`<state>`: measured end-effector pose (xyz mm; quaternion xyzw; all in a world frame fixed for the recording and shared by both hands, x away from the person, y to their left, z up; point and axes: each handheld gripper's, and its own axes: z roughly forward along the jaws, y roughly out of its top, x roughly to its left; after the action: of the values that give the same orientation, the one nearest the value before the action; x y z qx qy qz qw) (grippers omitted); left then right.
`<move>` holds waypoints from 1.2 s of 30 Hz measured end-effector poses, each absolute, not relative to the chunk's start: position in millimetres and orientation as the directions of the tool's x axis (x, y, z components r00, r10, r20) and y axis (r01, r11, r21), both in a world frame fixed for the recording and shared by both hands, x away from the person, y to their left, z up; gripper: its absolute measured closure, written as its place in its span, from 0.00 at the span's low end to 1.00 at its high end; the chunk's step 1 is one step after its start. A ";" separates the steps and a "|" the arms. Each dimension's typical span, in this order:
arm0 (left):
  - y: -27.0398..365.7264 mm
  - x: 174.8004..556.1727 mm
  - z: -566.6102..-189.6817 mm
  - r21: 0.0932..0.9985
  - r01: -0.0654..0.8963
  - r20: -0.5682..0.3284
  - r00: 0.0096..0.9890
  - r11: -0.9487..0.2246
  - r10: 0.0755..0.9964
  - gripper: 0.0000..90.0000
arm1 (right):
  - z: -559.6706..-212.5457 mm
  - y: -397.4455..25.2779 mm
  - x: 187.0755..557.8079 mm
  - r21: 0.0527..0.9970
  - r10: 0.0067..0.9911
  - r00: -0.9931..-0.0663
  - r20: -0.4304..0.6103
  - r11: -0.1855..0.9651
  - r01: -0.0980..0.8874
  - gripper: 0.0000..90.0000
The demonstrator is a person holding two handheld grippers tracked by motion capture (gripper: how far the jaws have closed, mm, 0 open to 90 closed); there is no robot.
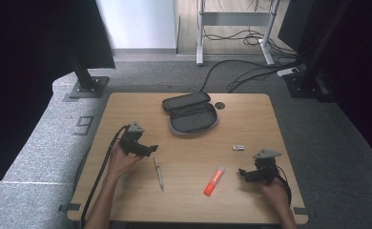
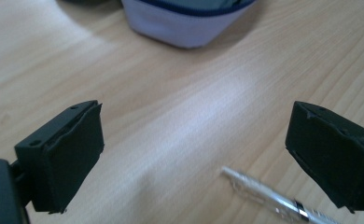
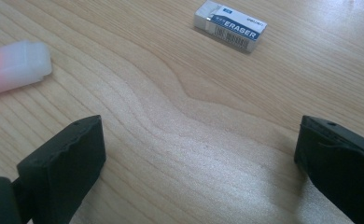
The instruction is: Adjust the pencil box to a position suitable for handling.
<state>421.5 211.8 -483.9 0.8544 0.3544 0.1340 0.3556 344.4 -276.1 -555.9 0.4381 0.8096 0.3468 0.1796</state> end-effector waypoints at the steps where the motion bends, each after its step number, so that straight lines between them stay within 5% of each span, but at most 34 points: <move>1: 210.4 423.1 -483.4 0.698 0.513 -0.026 0.715 -0.499 0.699 0.04 | -555.9 -276.1 344.4 0.719 0.834 -0.552 0.013 0.376 0.585 0.02; 36: 141.3 478.8 -480.6 0.672 0.417 -0.045 0.848 -0.612 0.528 0.00 | -555.9 -276.2 344.4 0.719 0.834 -0.552 0.013 0.376 0.585 0.02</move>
<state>478.8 141.3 -480.6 0.8943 0.2643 0.0790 0.3523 344.4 -276.2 -555.9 0.4380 0.8098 0.3467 0.1794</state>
